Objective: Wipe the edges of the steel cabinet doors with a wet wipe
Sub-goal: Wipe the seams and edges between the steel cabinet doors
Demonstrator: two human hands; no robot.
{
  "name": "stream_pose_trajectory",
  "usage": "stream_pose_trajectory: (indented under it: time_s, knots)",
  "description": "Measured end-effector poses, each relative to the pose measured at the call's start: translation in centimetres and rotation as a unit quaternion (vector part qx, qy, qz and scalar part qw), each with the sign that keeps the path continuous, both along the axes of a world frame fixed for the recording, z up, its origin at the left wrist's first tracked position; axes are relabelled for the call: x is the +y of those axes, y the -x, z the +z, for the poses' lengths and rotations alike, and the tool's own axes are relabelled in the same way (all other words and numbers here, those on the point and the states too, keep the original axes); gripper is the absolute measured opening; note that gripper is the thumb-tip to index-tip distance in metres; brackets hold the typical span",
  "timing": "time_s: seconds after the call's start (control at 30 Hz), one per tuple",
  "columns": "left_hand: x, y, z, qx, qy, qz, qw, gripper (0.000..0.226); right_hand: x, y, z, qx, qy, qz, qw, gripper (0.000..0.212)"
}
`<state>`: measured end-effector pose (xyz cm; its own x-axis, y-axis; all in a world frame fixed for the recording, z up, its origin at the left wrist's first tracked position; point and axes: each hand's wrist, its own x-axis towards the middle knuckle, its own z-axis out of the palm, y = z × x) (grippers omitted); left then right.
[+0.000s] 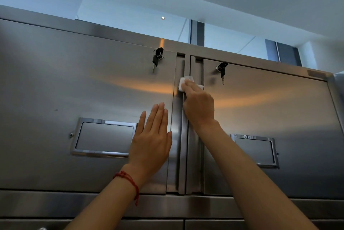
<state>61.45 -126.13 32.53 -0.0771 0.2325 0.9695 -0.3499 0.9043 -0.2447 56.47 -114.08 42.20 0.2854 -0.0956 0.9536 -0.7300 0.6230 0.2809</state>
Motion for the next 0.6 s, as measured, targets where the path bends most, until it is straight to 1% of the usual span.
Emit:
stream_pose_trajectory:
  time_s: [0.13,0.33,0.43,0.53,0.6]
  knots:
    - [-0.1,0.1,0.0,-0.001,0.000,-0.003,1.000,0.056,0.0,-0.2,1.0,-0.024,-0.007,-0.010,1.000,0.029]
    - [-0.1,0.0,0.0,-0.002,0.005,0.002,1.000,0.056,0.0,0.2,-1.3,0.008,0.004,0.013,1.000,0.029]
    - [-0.1,0.0,-0.1,-0.003,0.005,0.005,1.000,0.057,0.1,0.2,-0.9,0.021,0.006,0.014,1.000,0.029]
    - [-0.2,-0.1,-0.1,-0.003,0.007,0.002,1.000,0.056,0.1,0.0,-0.1,-0.001,-0.003,0.013,1.000,0.029]
    - [-0.2,-0.1,-0.1,-0.003,0.007,0.000,1.000,0.056,0.3,0.3,-0.2,0.006,-0.008,0.020,1.000,0.028]
